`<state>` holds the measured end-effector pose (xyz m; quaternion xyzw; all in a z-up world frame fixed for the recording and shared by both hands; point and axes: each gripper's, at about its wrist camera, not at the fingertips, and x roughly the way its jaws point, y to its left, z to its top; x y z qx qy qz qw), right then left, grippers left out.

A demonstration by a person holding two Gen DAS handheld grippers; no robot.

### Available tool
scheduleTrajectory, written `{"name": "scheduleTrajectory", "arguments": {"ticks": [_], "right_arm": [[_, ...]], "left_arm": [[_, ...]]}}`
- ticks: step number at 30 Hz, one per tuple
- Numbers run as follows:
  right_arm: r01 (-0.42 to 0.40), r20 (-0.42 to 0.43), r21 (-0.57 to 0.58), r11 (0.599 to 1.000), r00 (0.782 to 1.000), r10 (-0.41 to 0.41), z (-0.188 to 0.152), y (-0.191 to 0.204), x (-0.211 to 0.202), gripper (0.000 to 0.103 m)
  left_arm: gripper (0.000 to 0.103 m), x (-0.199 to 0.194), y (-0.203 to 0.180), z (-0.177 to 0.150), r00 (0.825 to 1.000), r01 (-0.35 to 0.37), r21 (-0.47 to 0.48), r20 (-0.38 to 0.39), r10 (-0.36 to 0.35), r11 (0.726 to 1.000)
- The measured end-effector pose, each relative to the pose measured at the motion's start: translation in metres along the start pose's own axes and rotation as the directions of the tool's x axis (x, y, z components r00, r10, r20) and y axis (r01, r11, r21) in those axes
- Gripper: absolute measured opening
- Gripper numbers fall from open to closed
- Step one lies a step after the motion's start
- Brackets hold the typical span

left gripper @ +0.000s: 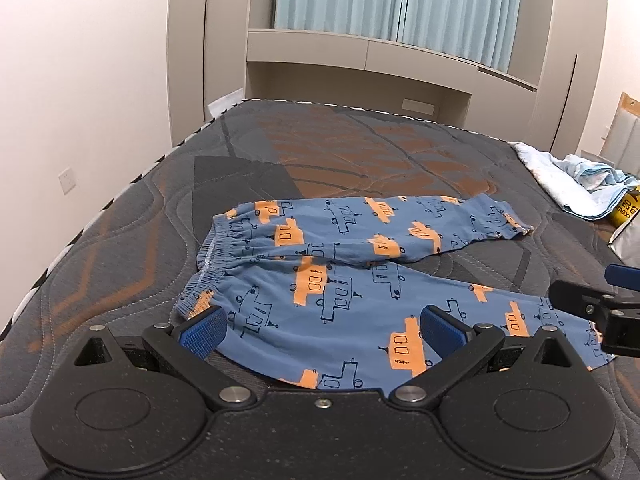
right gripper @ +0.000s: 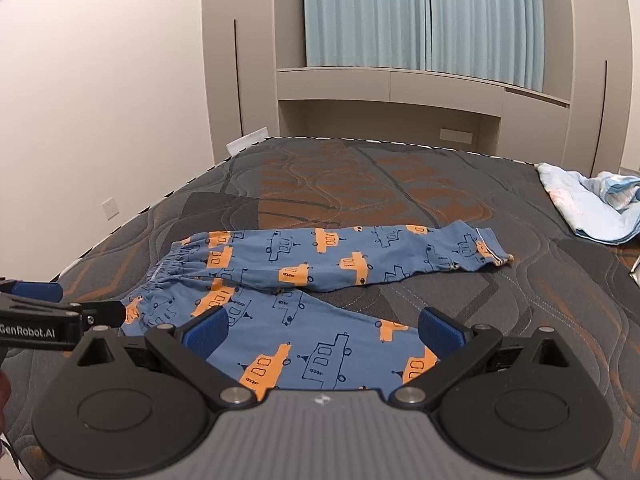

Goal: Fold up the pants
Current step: 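Grasp the waistband with the left tool while the right tool grasps the waistband's other end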

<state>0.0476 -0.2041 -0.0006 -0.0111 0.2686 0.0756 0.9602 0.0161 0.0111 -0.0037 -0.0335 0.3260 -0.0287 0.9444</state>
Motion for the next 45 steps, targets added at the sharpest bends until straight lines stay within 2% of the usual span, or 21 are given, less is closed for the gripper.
{"name": "scheduleTrajectory", "arguments": {"ticks": [8,12,18,23,26,28,30,33,37,39,42,45], "right_arm": [[-0.011,-0.028,-0.020,1.000,1.000,0.010,0.002,-0.011,0.029,0.103],[-0.066,-0.052,-0.046,0.997,0.997,0.064,0.004,-0.017,0.060,0.103],[-0.176,-0.082,-0.075,0.981,0.982,0.170,0.027,-0.033,0.138,0.103],[-0.205,-0.138,-0.140,0.969,0.973,0.186,0.066,-0.041,0.212,0.103],[-0.240,-0.162,-0.206,0.949,0.964,0.209,0.093,-0.040,0.241,0.103],[-0.286,-0.184,-0.246,0.926,0.952,0.244,0.110,-0.039,0.257,0.103],[-0.330,-0.209,-0.285,0.900,0.938,0.278,0.124,-0.037,0.271,0.103],[-0.399,-0.267,-0.341,0.851,0.909,0.319,0.142,-0.033,0.297,0.103],[-0.443,-0.340,-0.434,0.784,0.887,0.313,0.155,-0.033,0.340,0.103],[-0.473,-0.379,-0.456,0.754,0.870,0.316,0.158,-0.037,0.361,0.103],[-0.535,-0.449,-0.431,0.727,0.826,0.342,0.162,-0.047,0.395,0.102],[-0.597,-0.515,-0.390,0.701,0.773,0.371,0.166,-0.054,0.426,0.097]], "left_arm": [[0.103,0.032,0.005,0.007,0.999,-0.032,0.023,-0.011,0.032,0.999],[0.103,0.066,0.014,0.017,0.999,-0.020,0.022,-0.029,0.020,1.000],[0.103,0.131,0.032,0.048,0.999,0.025,0.058,-0.027,-0.023,0.998],[0.103,0.185,0.047,0.082,0.997,0.052,0.085,-0.065,-0.047,0.995],[0.103,0.211,0.053,0.106,0.996,0.062,0.149,-0.079,-0.050,0.987],[0.103,0.226,0.055,0.120,0.996,0.062,0.214,-0.077,-0.046,0.975],[0.103,0.243,0.062,0.133,0.992,0.099,0.244,-0.103,-0.076,0.965],[0.103,0.269,0.075,0.148,0.978,0.172,0.243,-0.160,-0.135,0.955],[0.102,0.301,0.089,0.158,0.971,0.172,0.267,-0.207,-0.117,0.948],[0.102,0.318,0.097,0.163,0.961,0.194,0.247,-0.243,-0.134,0.949],[0.102,0.339,0.104,0.166,0.944,0.239,0.231,-0.284,-0.169,0.943],[0.096,0.356,0.107,0.168,0.929,0.272,0.257,-0.321,-0.183,0.927]]}}
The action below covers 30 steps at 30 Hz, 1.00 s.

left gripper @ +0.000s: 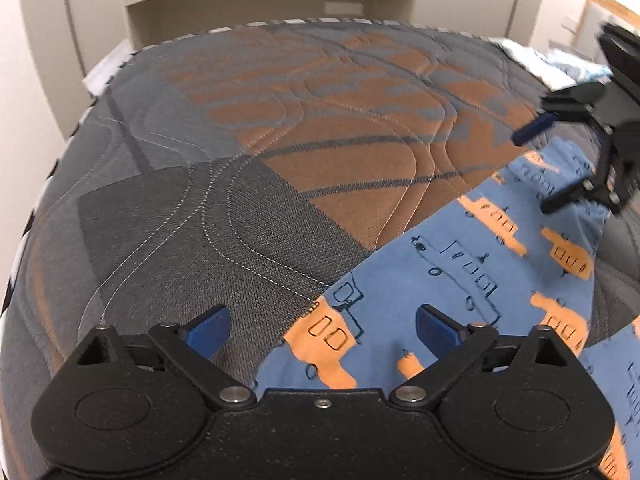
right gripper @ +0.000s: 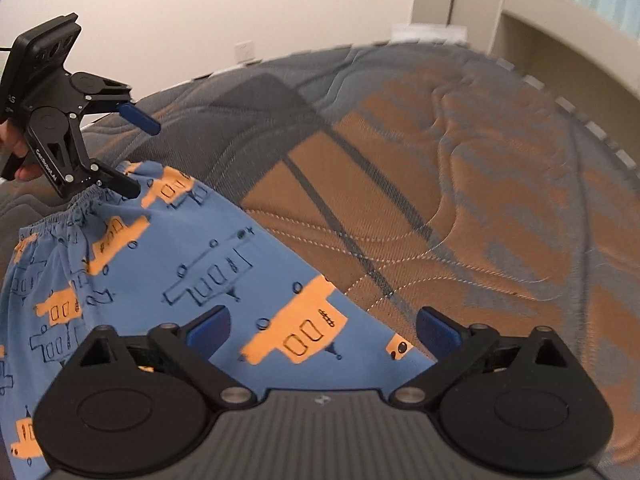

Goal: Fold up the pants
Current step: 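Grasp the waistband with the left tool while the right tool grasps the waistband's other end, then lift the waistband with both tools, stretching it taut between them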

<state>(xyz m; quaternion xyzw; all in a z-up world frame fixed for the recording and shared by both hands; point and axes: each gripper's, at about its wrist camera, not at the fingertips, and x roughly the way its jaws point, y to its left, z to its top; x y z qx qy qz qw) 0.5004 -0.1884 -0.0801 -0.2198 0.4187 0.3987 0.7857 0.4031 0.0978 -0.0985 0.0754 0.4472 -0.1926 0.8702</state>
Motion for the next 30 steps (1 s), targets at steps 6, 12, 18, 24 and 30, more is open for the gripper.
{"name": "scheduleTrajectory", "arguments": {"ticks": [6,12,18,24,30], "right_arm": [[-0.163,-0.073,-0.028,0.986,0.984,0.161,0.010,-0.036,0.027,0.077],[-0.263,-0.138,-0.013,0.965,0.956,0.259,0.016,-0.062,0.044,0.051],[-0.304,-0.196,-0.022,0.952,0.936,0.294,0.011,-0.076,0.052,0.043],[-0.327,-0.263,-0.094,0.940,0.919,0.293,0.011,-0.075,0.059,0.038],[-0.336,-0.271,-0.117,0.935,0.916,0.295,0.014,-0.074,0.058,0.002]], "left_arm": [[0.082,0.021,0.015,0.007,0.990,0.120,0.009,-0.073,-0.120,0.993],[0.046,0.039,0.025,0.011,0.976,0.177,0.021,-0.133,-0.173,0.984],[0.028,0.041,0.031,0.017,0.963,0.227,0.029,-0.156,-0.220,0.973],[0.027,0.047,0.024,0.014,0.956,0.236,0.073,-0.196,-0.218,0.969],[0.013,0.046,0.028,0.016,0.955,0.239,0.065,-0.197,-0.222,0.969]]}}
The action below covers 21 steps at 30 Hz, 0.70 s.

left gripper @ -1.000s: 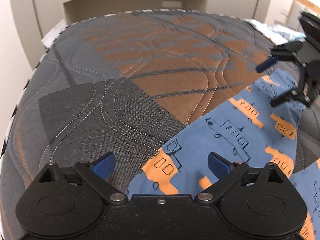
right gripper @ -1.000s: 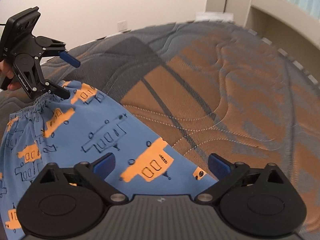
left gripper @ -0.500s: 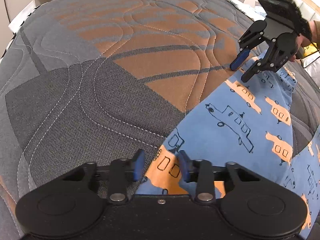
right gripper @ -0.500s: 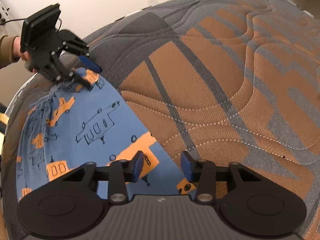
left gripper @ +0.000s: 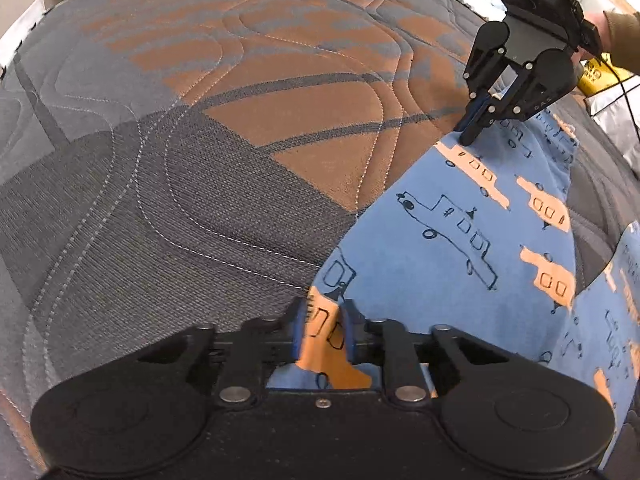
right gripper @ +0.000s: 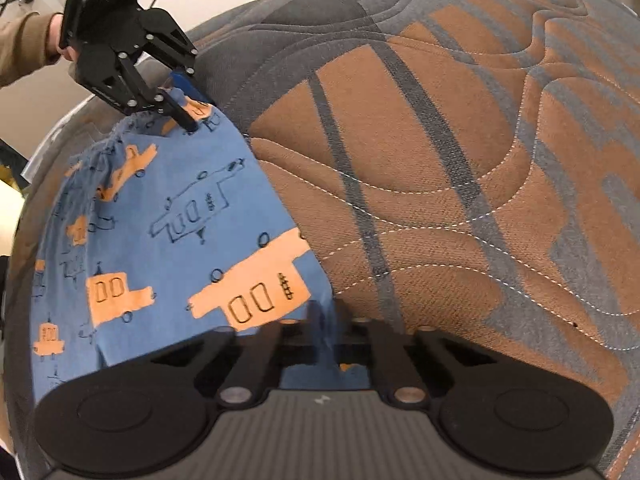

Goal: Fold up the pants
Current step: 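Lift the waistband with both tools, stretching it taut between them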

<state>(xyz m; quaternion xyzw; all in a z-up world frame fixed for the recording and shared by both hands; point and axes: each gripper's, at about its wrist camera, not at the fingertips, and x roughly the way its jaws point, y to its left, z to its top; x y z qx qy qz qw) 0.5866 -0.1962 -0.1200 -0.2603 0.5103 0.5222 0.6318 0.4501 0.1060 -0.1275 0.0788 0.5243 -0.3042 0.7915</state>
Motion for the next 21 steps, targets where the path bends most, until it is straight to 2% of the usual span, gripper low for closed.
{"name": "scheduleTrajectory", "arguments": {"ticks": [2,4,9,13,15,17,18,21], "right_arm": [[0.004,0.013,0.001,1.000,1.000,-0.004,-0.001,0.001,-0.003,0.001],[0.017,0.032,0.012,1.000,0.999,-0.017,-0.003,0.001,-0.008,0.001],[0.052,0.099,0.063,0.997,0.993,-0.058,-0.005,-0.003,-0.025,0.001],[0.094,0.120,0.095,0.991,0.987,-0.106,-0.004,-0.009,-0.035,0.001],[0.092,0.096,0.103,0.990,0.990,-0.102,-0.004,-0.010,-0.030,0.002],[0.089,0.058,0.096,0.991,0.994,-0.095,-0.004,-0.007,-0.022,0.004],[0.100,0.053,0.085,0.991,0.993,-0.105,-0.005,-0.006,-0.020,0.005],[0.102,0.055,0.093,0.990,0.993,-0.107,-0.012,-0.010,-0.026,0.023]], "left_arm": [[0.005,-0.002,-0.002,0.001,1.000,-0.019,0.017,0.003,0.019,1.000],[0.003,-0.002,-0.004,0.001,0.999,-0.037,0.033,0.006,0.036,0.999],[0.002,-0.002,0.000,0.009,0.995,-0.093,0.014,0.033,0.093,0.996],[0.002,-0.005,0.007,0.020,0.991,-0.122,-0.005,0.052,0.122,0.993],[0.009,0.000,0.004,0.022,0.989,-0.145,0.030,0.016,0.145,0.989],[0.027,0.001,0.000,0.020,0.987,-0.160,0.068,-0.008,0.161,0.985],[0.027,-0.001,0.000,0.019,0.987,-0.162,0.077,-0.008,0.163,0.984],[0.028,-0.008,0.007,0.016,0.990,-0.140,0.054,-0.020,0.141,0.989]]}}
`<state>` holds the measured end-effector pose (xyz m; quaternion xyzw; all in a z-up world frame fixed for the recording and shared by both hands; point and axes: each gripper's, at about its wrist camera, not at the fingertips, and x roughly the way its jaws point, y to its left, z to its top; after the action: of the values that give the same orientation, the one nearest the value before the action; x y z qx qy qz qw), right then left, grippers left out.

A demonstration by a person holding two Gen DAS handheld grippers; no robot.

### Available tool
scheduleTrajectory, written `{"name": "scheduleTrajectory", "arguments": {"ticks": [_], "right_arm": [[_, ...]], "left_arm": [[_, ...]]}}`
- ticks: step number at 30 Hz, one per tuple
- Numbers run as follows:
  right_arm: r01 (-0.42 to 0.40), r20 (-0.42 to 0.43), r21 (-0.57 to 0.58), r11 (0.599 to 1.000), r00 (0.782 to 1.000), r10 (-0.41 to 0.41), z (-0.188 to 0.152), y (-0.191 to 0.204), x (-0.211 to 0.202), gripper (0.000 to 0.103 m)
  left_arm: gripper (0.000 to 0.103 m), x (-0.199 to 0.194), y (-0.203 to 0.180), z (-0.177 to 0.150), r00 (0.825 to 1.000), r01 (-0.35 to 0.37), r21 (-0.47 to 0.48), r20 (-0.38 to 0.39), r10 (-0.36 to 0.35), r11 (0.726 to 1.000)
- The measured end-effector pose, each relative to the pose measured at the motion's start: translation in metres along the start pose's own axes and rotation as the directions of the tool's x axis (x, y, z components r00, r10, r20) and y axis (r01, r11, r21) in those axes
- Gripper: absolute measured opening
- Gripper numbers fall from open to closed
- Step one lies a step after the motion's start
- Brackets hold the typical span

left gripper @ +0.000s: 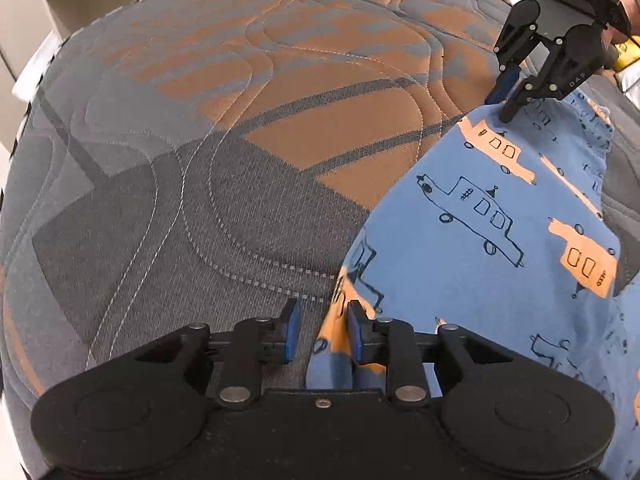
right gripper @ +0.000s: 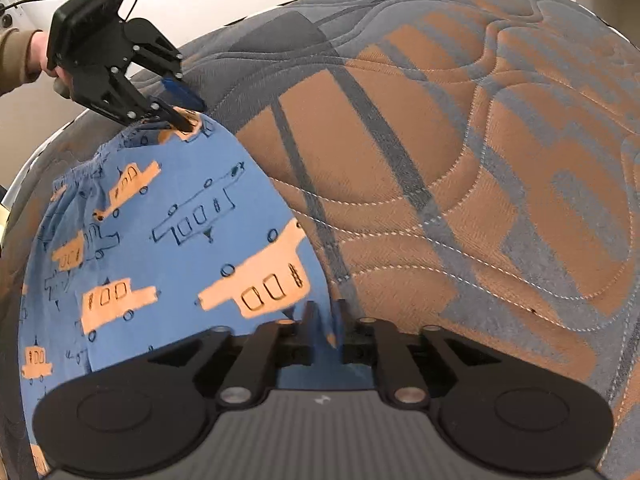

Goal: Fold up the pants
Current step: 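Lift the waistband with both tools, stretching it taut between them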

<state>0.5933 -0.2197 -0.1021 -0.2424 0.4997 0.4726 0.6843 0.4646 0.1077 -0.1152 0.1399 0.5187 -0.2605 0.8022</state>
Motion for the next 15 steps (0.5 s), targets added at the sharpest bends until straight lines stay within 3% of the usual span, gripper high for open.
{"name": "scheduleTrajectory", "arguments": {"ticks": [2,11,15], "right_arm": [[0.004,0.001,0.018,1.000,1.000,-0.004,-0.005,-0.009,-0.009,0.029],[0.050,-0.079,0.100,0.994,0.996,-0.042,-0.048,-0.064,-0.053,0.030],[0.069,-0.138,0.087,0.994,0.989,-0.056,-0.068,-0.066,-0.047,0.031]], "left_arm": [[0.029,0.000,0.004,-0.002,1.000,0.013,-0.012,-0.009,-0.013,1.000],[0.030,0.001,0.005,-0.002,0.999,0.031,-0.018,-0.023,-0.031,0.999],[0.033,0.003,0.006,-0.001,0.999,0.036,-0.024,-0.026,-0.036,0.999]]}}
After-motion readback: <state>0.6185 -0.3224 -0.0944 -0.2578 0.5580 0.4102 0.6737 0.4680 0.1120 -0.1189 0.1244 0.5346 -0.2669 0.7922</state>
